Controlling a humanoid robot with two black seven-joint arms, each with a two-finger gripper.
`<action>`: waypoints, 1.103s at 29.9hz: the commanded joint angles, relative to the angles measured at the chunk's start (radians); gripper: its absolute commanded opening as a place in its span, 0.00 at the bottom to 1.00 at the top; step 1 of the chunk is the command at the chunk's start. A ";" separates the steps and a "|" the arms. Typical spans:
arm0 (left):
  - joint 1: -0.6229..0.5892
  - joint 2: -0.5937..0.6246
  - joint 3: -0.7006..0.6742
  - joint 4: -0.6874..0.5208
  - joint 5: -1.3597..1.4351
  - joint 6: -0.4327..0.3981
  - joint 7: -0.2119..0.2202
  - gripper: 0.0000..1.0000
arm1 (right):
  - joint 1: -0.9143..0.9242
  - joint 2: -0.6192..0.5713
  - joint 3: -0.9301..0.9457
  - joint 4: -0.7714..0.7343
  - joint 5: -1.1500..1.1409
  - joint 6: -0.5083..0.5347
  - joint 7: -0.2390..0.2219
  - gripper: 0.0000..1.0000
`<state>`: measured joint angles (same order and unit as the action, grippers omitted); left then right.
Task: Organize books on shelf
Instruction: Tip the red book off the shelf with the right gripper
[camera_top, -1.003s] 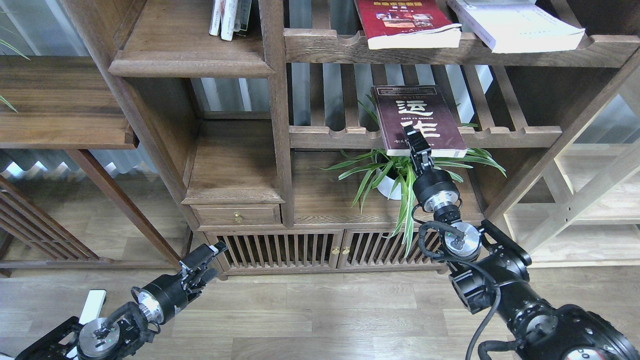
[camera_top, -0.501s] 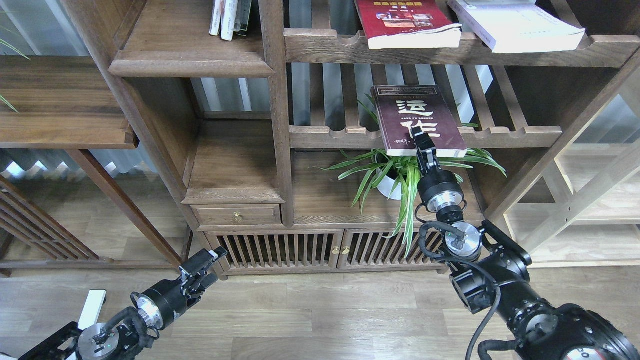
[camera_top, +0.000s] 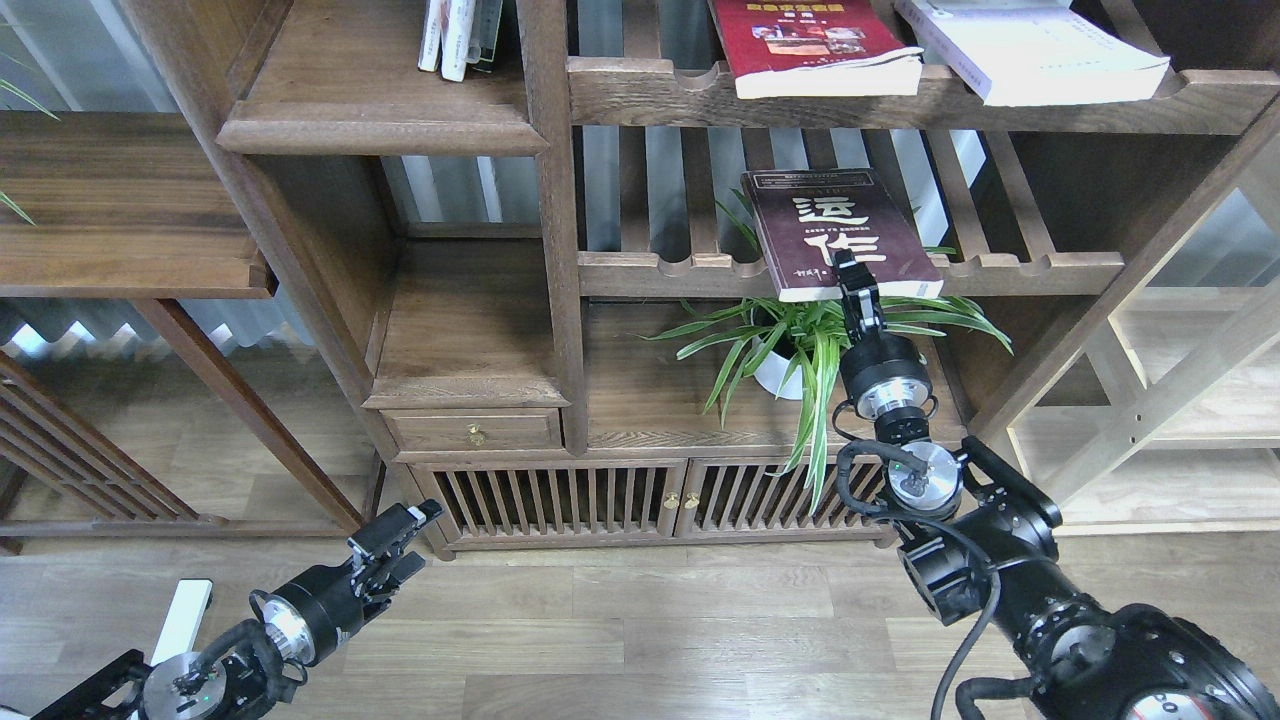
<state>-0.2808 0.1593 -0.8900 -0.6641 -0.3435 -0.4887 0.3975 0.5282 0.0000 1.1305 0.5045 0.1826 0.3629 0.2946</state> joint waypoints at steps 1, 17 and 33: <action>0.000 0.000 -0.001 0.000 0.000 0.000 0.000 1.00 | -0.002 0.000 -0.002 0.003 0.000 0.013 0.000 0.10; 0.000 0.000 -0.001 0.006 0.000 0.000 0.000 1.00 | -0.135 0.000 -0.081 0.117 -0.009 0.126 -0.028 0.02; -0.003 -0.001 -0.001 0.012 -0.002 0.000 -0.002 1.00 | -0.246 -0.064 -0.084 0.259 -0.005 0.126 -0.031 0.01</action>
<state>-0.2808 0.1594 -0.8913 -0.6504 -0.3436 -0.4887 0.3972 0.3025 -0.0639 1.0525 0.7348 0.1780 0.4885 0.2670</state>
